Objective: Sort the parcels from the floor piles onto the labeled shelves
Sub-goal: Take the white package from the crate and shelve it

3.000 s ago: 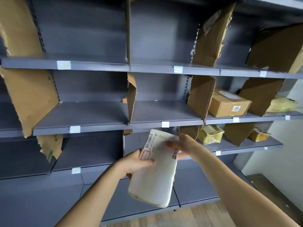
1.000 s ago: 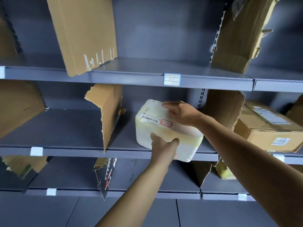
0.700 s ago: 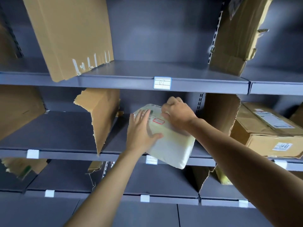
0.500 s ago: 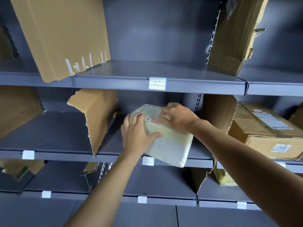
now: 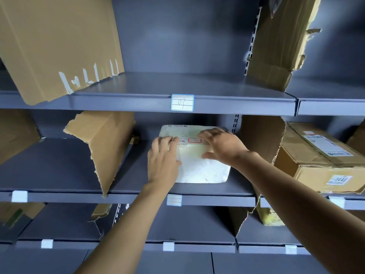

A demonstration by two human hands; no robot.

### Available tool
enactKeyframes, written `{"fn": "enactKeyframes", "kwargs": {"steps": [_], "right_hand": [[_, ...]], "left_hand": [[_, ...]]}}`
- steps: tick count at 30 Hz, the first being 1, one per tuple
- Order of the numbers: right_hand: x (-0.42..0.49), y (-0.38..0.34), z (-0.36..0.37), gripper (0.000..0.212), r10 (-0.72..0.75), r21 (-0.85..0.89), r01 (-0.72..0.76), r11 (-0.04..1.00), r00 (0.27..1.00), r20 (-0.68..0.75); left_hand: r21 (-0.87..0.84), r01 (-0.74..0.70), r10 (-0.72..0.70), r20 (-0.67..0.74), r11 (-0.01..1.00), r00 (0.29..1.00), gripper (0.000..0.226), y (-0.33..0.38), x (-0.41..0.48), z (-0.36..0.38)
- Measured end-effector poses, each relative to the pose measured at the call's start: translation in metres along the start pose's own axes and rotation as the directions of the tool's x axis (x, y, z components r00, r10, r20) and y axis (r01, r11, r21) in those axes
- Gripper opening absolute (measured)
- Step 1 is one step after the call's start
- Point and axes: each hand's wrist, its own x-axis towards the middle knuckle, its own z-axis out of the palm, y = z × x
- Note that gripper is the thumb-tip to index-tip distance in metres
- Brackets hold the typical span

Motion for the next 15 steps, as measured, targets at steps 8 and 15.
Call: {"fn": "enactKeyframes", "kwargs": {"steps": [8,15], "right_hand": [[0.026,-0.007,0.030,0.057,0.111,0.010,-0.111,0.994,0.986,-0.125],[0.032,-0.016,0.038,0.066,0.193,-0.055,-0.200,0.978,0.974,-0.117]], "left_hand": [[0.085,-0.014,0.007,0.080,0.996,0.997,0.081,-0.016,0.031,0.018],[0.085,-0.010,-0.003,0.156,0.996,0.988,0.080,-0.021,0.038,0.024]]}}
